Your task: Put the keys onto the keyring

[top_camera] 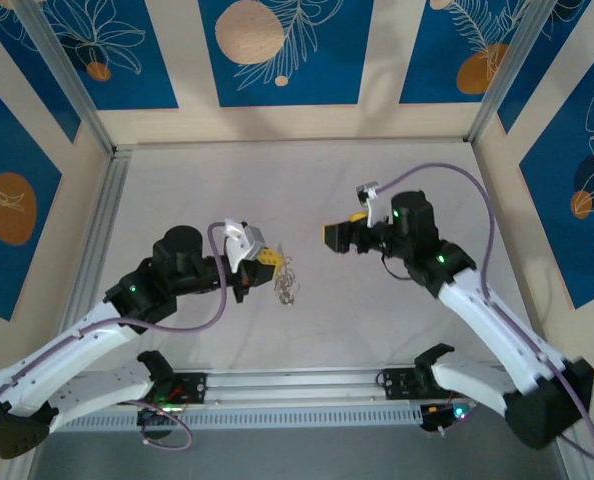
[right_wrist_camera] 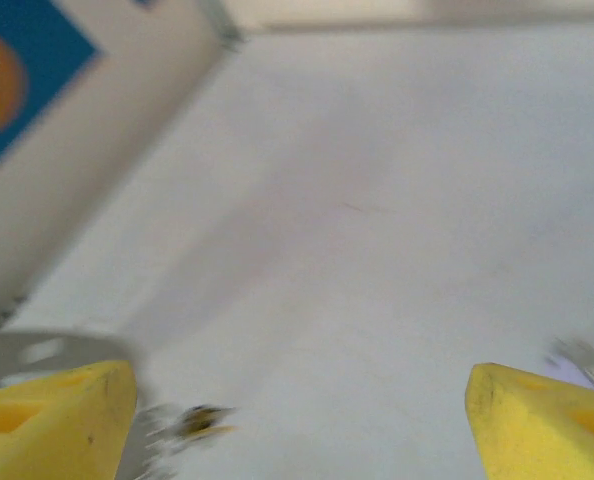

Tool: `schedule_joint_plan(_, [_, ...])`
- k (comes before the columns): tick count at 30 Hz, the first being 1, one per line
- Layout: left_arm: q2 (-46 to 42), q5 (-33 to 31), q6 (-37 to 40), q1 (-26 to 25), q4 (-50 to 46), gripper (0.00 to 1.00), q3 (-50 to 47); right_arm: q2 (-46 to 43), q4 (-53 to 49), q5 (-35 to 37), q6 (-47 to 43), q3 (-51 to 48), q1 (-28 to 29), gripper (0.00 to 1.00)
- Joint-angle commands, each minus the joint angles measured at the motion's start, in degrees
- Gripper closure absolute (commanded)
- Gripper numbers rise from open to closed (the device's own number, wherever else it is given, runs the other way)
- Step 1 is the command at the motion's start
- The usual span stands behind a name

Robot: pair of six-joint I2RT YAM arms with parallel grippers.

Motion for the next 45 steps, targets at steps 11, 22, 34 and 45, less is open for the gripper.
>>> schedule_joint_plan(11, [-7.1, -7.6, -5.3, 3.3, -4.1, 1.00, -6.9, 33.6, -9.6, 10.3, -4.7, 14.0, -6.0, 0.28])
schedule_joint_plan(22, [-8.2, -4.0, -8.0, 6.3, -1.3, 1.00, -9.1, 47.3, -16.3, 22.1, -7.9, 25.2, -0.2, 0.42])
schedule_joint_plan(34, [-8.5, -2.4, -8.3, 7.2, 0.3, 1.00, -9.7, 52.3, -19.6, 27.5, -9.5, 28.5, 1.9, 0.57])
schedule_joint_plan(45, [-8.8, -2.5, -8.3, 7.7, 0.2, 1.00, -9.8, 53.6, -19.5, 26.0, -9.5, 27.7, 1.8, 0.78])
